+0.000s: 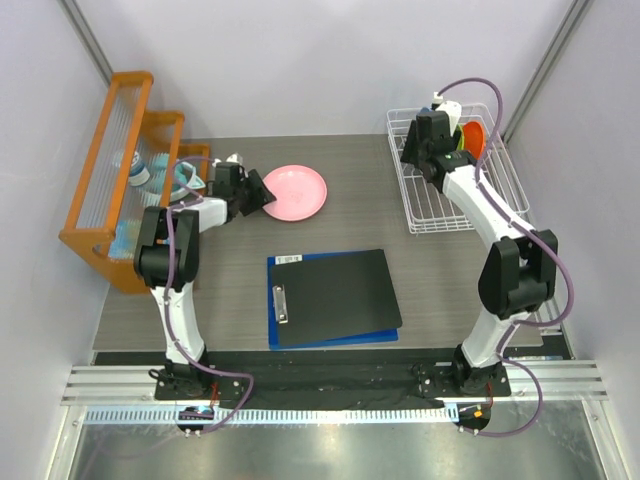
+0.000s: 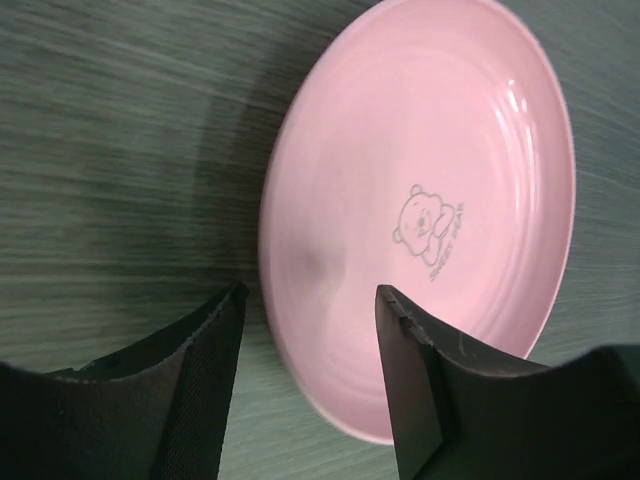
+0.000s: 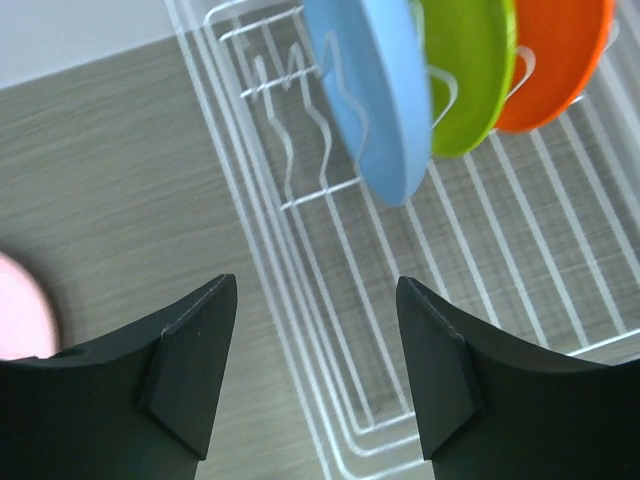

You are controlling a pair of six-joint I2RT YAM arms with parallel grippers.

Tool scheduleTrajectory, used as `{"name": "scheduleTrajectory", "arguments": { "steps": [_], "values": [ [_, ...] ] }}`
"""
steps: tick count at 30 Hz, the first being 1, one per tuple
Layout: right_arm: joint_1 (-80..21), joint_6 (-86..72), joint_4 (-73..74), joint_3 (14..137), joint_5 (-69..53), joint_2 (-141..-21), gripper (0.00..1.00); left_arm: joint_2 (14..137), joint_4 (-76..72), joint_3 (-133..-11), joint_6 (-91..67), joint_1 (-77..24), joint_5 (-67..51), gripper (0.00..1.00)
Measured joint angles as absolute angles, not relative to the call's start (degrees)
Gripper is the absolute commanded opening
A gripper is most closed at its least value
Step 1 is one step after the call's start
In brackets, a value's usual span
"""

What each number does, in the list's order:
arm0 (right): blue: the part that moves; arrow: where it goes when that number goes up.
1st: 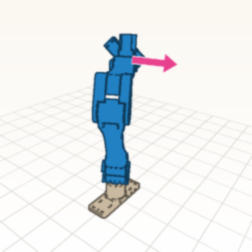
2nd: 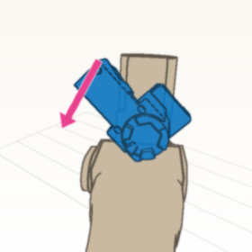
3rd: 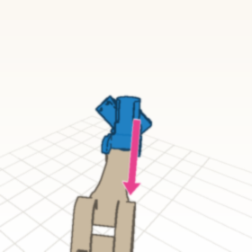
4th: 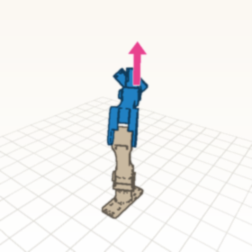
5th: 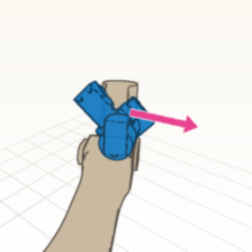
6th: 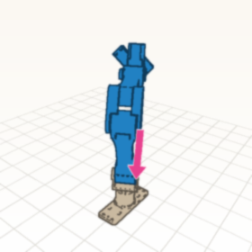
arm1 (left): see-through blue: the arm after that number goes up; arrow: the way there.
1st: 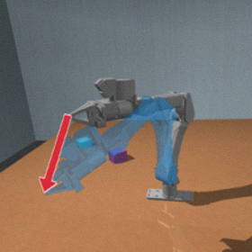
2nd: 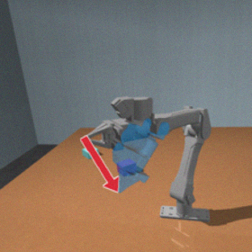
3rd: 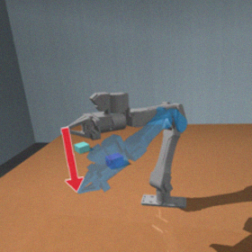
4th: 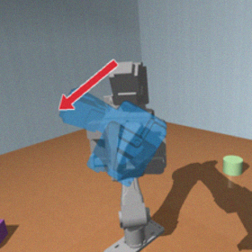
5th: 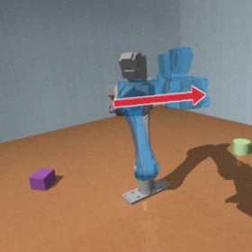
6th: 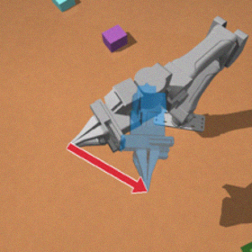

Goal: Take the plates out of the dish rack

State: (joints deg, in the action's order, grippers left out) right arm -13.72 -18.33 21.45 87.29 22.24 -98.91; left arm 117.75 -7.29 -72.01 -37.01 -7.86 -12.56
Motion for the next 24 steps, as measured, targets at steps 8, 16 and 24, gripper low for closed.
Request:
{"name": "scheduleTrajectory", "arguments": {
  "steps": [8,16,24],
  "values": [
    [-11.90,-12.29,22.00,102.54,32.58,-111.96,0.69,111.20,-1.23,-67.22,-35.07,-7.79,-7.73,0.94],
    [-11.51,-6.96,21.12,112.90,40.51,-125.05,0.60,96.38,1.67,-56.93,-33.91,-10.76,-5.32,1.00],
    [-11.51,-3.01,20.86,114.24,44.73,-128.35,0.36,84.99,1.10,-54.30,-31.55,-16.78,-3.25,0.99]
  ]
}}
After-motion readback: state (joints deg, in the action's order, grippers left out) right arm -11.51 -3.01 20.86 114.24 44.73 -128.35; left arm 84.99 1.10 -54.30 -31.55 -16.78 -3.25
